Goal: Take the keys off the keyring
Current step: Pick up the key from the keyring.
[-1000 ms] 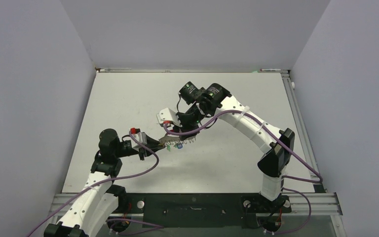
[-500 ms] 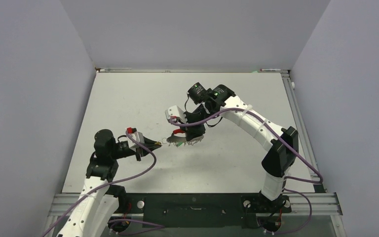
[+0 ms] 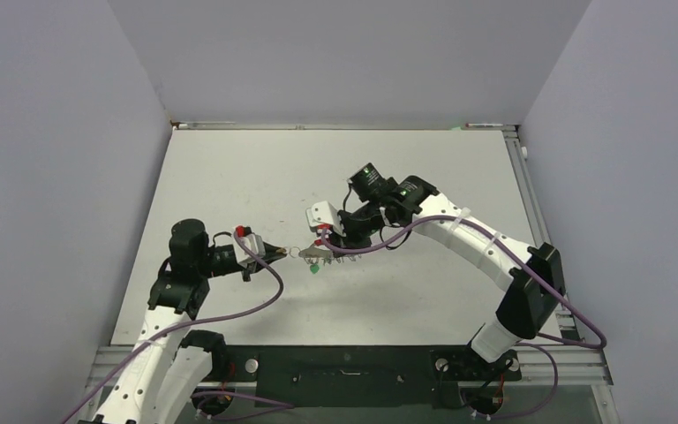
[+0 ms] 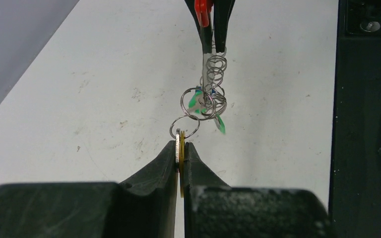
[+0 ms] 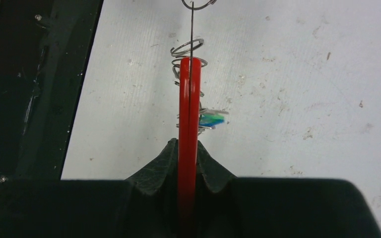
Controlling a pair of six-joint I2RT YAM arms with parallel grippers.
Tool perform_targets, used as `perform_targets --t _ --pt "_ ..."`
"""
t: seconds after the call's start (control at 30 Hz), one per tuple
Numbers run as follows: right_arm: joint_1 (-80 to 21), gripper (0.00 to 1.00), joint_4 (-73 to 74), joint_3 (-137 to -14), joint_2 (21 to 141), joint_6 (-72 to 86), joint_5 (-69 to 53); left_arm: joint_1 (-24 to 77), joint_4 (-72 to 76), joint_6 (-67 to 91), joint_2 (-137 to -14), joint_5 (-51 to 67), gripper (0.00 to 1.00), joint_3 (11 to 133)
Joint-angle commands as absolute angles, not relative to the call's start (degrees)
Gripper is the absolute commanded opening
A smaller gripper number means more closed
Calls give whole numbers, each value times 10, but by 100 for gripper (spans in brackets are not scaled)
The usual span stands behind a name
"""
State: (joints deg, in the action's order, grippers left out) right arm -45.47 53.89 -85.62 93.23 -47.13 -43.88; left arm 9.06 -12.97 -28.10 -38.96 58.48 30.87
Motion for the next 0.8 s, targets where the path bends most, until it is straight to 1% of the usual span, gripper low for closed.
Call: perform_targets --t 0.0,0.07,0.13,0.2,0.3,0.47,0.57,0.63,0.7,0.77 --pt "-456 6 447 -817 887 -483 -433 105 -187 -369 -379 587 0 351" --pt "-455 10 435 -802 888 -479 -429 117 -201 -370 -381 583 0 359" --pt "-455 17 413 -781 883 -468 -426 124 -222 -373 -388 582 0 373" --pt "-453 21 391 -764 880 -450 -426 131 -235 -367 -395 578 0 385" --pt "-448 25 347 -731 873 -400 -438 146 -243 -349 -403 563 0 392" --pt "-441 37 277 -681 861 -338 -476 176 -296 -344 -426 519 0 415" --pt "-429 45 201 -647 849 -280 -493 178 -316 -353 -432 499 0 424" --pt "-417 53 135 -621 839 -232 -504 178 -320 -354 -435 481 0 429" --pt "-405 67 73 -597 831 -181 -513 181 -318 -341 -446 460 0 436" --pt "-391 77 1 -576 823 -111 -521 187 -314 -313 -460 432 0 448"
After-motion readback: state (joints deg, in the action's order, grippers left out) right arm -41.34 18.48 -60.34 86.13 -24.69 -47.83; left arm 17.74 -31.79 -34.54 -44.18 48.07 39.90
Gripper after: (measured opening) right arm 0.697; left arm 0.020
